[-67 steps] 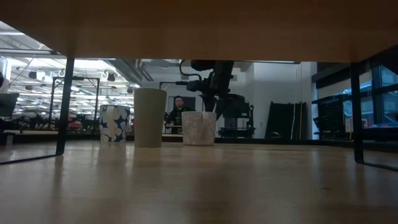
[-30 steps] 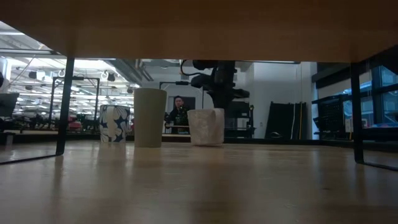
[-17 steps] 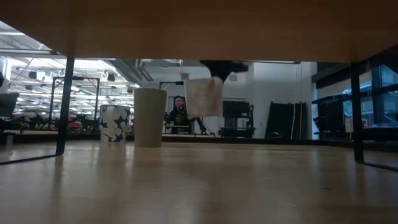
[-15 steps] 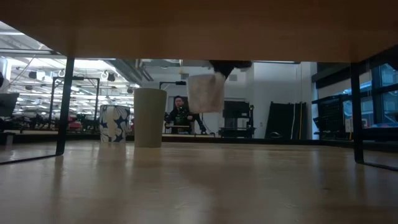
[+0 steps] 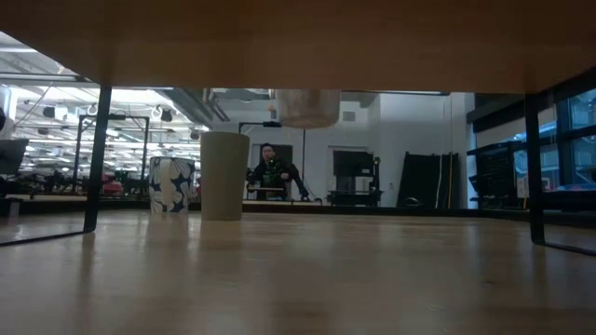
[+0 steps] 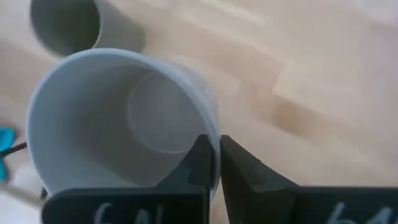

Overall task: Stack small to large cups/mugs on shelf
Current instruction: Put the gray mug on the shelf

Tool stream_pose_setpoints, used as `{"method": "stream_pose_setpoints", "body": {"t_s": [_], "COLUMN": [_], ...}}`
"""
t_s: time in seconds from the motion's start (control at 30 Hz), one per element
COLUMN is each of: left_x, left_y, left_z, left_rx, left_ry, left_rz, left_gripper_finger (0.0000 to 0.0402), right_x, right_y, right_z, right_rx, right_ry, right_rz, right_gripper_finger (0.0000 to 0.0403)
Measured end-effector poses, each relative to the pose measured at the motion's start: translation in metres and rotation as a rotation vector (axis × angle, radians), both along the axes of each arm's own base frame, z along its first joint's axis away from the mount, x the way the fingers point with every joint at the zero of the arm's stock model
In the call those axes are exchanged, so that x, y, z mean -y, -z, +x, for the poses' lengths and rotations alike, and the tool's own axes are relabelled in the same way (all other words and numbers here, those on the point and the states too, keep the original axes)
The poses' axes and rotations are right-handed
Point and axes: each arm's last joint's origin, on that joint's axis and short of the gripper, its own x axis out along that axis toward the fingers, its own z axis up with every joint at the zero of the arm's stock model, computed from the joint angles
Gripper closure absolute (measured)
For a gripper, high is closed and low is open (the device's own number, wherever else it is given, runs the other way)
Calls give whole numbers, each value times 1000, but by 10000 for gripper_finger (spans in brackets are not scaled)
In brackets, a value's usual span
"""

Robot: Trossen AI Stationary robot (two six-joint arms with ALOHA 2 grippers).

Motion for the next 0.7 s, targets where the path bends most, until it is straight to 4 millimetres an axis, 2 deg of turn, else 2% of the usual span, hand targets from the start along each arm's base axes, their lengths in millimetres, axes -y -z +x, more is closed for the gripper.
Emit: {"method": "stream_pose_setpoints", "body": {"t_s": [0.23,0.7], "left_x": [1,1], "left_y": [3,3], "left_z": [0,1], "left_rx": [-29,-29], "left_ry": [27,53], "left_rz": [-8,-9], "left_gripper_finger": [374,374], "right_x": [-52,-120], "right_y": [-8,-9], "right_z": [-2,-7], "right_rx": [28,63], "right_ry": [79,152], "right_rz": [-7,-6], "right_gripper_finger": [385,385]}}
